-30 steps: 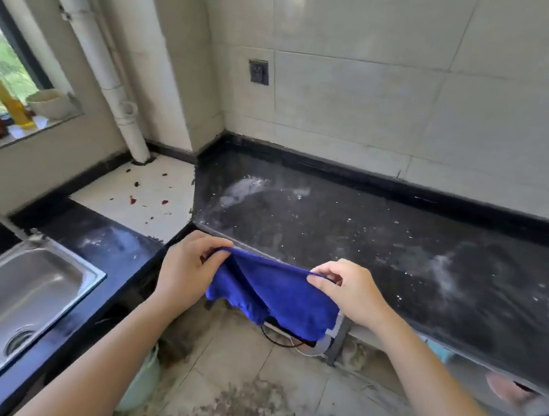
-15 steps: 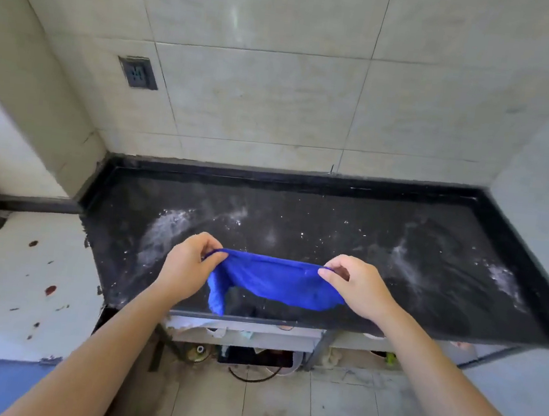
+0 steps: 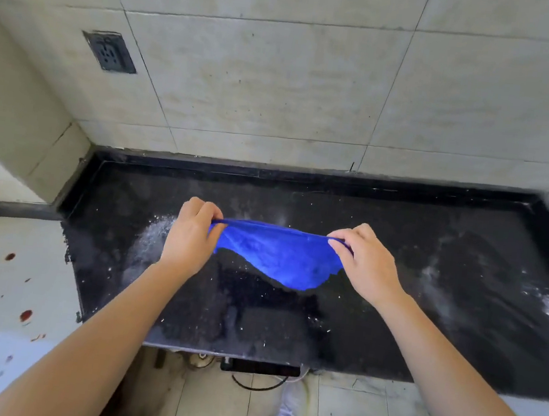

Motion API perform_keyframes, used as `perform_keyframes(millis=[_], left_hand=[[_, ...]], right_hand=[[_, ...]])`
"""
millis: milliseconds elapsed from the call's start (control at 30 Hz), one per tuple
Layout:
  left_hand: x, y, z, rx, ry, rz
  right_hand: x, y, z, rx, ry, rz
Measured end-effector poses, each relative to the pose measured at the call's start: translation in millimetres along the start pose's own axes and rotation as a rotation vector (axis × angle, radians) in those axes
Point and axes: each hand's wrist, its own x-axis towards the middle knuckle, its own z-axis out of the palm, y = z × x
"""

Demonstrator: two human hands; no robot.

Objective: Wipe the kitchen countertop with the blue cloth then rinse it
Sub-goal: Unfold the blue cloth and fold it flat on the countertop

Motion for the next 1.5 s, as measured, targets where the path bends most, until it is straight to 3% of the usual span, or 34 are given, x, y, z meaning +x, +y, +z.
perform_keyframes(millis=[100, 200, 300, 433, 500, 600, 800, 933, 1033, 1200, 1367, 1500], left_hand=[[-1, -12, 15, 0.083, 0.157, 0.093], [-41, -31, 37, 0.152, 0.136, 0.079], [-89, -59, 67, 0.251, -0.151, 0.052], [-124, -86, 101, 0.518, -0.776, -0.043], [-134, -89, 110, 0.553, -0.855, -0.058], [-140, -90, 115, 0.522, -0.777, -0.061], [-127, -104, 112, 0.572, -0.717, -0.046], [-121, -105, 110, 0.66, -0.723, -0.147], [-120, -96, 115, 0.663, -0.627, -0.129], [-115, -55, 152, 0.315, -0.416, 0.019], [-109, 6, 205, -0.003, -0.375, 0.096], [-113, 34, 237, -0.112, -0.452, 0.135]], right_hand=[[10, 9, 14, 0.066, 0.024, -0.118], [-3, 21, 39, 0.079, -0.038, -0.192], [-24, 34, 79, -0.072, -0.224, -0.216], [-61, 47, 137, -0.353, -0.724, -0.162], [-82, 51, 156, -0.374, -0.756, -0.071], [-92, 53, 165, -0.367, -0.69, 0.001], [-57, 43, 160, -0.319, -0.741, 0.078], [-15, 38, 159, -0.245, -0.603, 0.172], [23, 40, 160, -0.212, -0.498, 0.199], [80, 58, 162, -0.177, -0.429, 0.167], [110, 86, 171, -0.206, -0.561, -0.047], [117, 107, 186, -0.06, -0.415, -0.103]])
